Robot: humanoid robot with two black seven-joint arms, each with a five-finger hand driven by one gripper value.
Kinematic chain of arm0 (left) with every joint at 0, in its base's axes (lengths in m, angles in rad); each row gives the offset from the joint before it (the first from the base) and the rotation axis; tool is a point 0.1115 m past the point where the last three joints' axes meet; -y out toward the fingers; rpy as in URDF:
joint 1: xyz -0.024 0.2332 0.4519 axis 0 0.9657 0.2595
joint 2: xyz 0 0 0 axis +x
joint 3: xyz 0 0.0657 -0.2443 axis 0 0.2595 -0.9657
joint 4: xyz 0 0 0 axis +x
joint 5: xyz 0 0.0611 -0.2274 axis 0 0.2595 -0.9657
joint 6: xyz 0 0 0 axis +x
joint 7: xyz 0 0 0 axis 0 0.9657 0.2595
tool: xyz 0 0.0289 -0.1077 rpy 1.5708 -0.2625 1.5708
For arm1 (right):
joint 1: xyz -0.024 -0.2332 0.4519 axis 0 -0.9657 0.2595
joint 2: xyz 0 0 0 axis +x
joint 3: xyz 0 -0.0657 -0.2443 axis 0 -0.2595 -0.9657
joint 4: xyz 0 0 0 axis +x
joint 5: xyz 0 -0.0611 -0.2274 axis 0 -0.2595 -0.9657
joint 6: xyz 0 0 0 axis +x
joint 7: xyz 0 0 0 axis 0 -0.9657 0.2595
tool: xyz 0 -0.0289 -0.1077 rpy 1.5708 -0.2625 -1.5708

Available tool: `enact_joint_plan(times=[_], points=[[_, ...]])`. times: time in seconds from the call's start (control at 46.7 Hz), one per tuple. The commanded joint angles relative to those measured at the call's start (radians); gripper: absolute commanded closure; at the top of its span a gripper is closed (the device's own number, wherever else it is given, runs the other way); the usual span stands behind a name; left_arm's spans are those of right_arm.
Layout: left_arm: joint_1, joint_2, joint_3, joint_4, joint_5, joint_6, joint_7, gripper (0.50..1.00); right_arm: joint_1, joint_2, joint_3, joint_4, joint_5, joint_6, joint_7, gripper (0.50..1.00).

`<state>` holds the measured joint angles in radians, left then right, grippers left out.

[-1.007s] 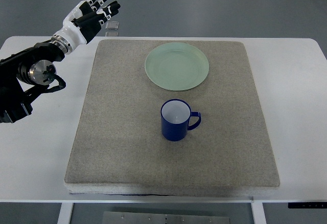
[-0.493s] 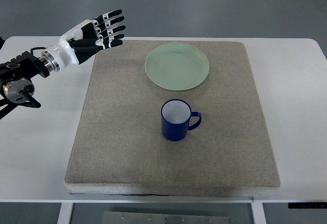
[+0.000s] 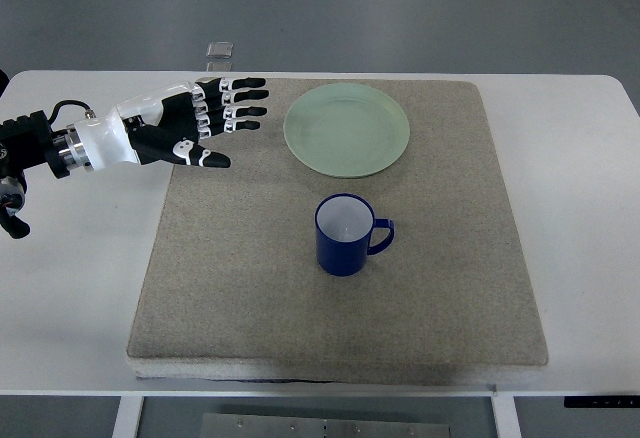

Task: Place cup left of plate with left hand
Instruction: 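Reach the open left hand across the mat toward the blue mug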

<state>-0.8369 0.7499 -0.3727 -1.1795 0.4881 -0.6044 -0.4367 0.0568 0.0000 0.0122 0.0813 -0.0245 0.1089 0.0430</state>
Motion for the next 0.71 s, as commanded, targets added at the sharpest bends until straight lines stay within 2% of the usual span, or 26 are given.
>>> enact_joint_plan(times=[0.0, 0.407, 0.685], points=[[0.012, -0.012, -0.002, 0.0, 0.047, 0.002, -0.007, 0.5, 0.0, 0.0, 0.0, 0.0, 0.0, 0.0, 0.0, 0.566], [0.059, -0.064, 0.0, 0.001, 0.124, 0.014, -0.019, 0.5, 0.0, 0.0, 0.0, 0.0, 0.0, 0.0, 0.0, 0.566], [0.088, -0.116, 0.005, 0.009, 0.161, 0.071, -0.02, 0.5, 0.0, 0.0, 0.0, 0.0, 0.0, 0.0, 0.0, 0.566]])
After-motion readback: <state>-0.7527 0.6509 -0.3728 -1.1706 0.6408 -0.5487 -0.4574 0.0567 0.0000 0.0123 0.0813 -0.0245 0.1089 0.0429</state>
